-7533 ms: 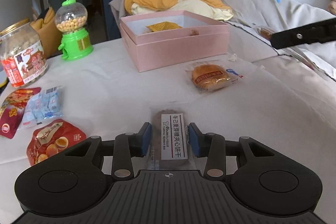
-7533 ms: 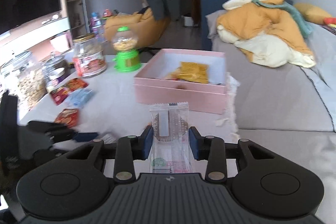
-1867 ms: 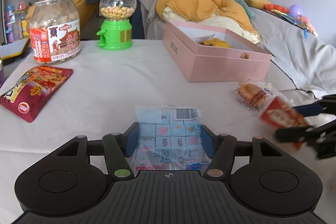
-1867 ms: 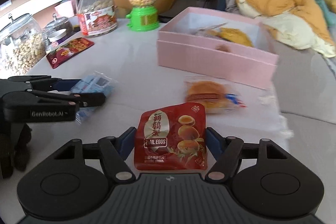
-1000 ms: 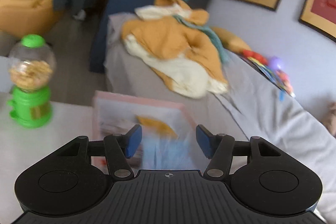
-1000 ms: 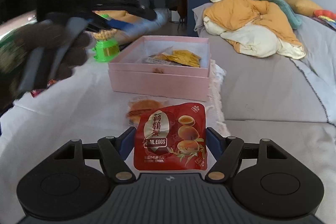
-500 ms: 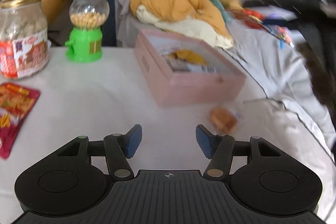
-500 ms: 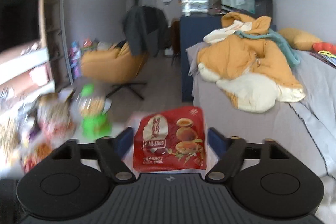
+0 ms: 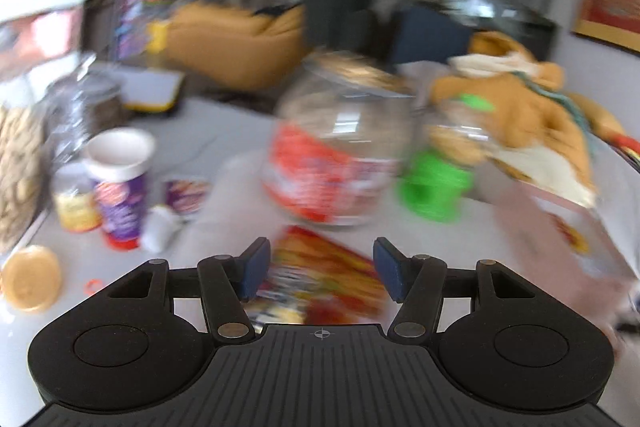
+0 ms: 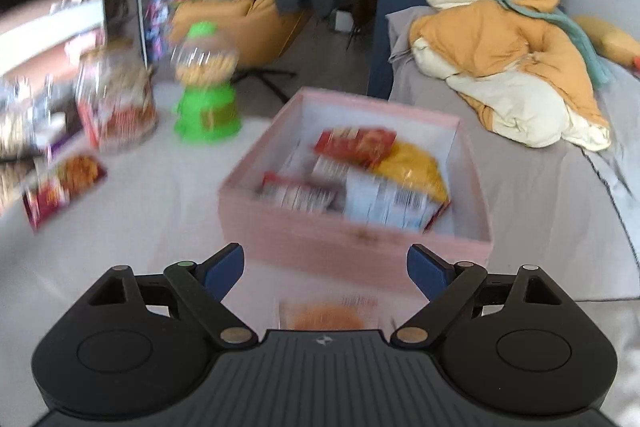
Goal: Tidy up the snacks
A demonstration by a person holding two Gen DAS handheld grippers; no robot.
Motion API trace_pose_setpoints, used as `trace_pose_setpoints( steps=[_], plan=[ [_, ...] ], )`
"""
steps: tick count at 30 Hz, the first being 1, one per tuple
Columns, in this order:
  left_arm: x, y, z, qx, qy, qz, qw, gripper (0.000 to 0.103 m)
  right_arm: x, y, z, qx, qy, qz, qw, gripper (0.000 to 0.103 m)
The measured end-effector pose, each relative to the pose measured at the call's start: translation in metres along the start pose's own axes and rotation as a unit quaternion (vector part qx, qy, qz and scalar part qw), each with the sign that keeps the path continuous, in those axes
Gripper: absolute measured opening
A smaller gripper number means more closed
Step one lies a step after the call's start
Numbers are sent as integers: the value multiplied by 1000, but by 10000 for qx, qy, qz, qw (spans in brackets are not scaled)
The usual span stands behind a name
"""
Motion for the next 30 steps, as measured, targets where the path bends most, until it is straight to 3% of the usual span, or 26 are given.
trace_pose_setpoints(
  steps=[3, 5, 9, 11, 17, 20, 25, 30],
  plan=[
    [-15, -5, 21, 332, 103, 250, 9991, 63, -6, -17, 6, 169, -7, 182, 9997, 89],
    [-19, -12, 18, 331, -81, 383, 9987, 63, -14, -24, 3, 101, 82, 360, 9993, 89],
    [-16, -28, -16, -427, -307, 605, 9968, 58, -29, -35, -6, -221, 246, 661, 9973, 87],
    [-14, -39, -39, -676, -604, 733, 9932, 58, -29, -36, -5, -261, 216, 632, 9974, 76],
    [-9, -67, -99, -1022, -1412, 1054, 9790, 58, -11, -43, 25, 188, 648, 556, 9962, 72],
    [-5, -84, -128, -1168, -1873, 1309, 9665, 56, -1, -48, 43, 435, 878, 552, 9936, 72],
    [2, -102, -161, -1062, -2308, 1620, 9535, 54, 12, -57, 64, 762, 1020, 466, 9908, 77],
    [0, -108, -180, -1578, -1874, 1565, 9568, 59, 12, -64, 68, 860, 717, 287, 9933, 82]
  ],
)
Point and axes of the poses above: each gripper's, at about its wrist camera, not at the fingertips, and x roughly against the way its jaws point, z to its left, y to its top, the point moved 5 cm from there along -x, roughly the way its jaws point, and after that the axes turned 3 degrees about -y, right-handed, at the moved point
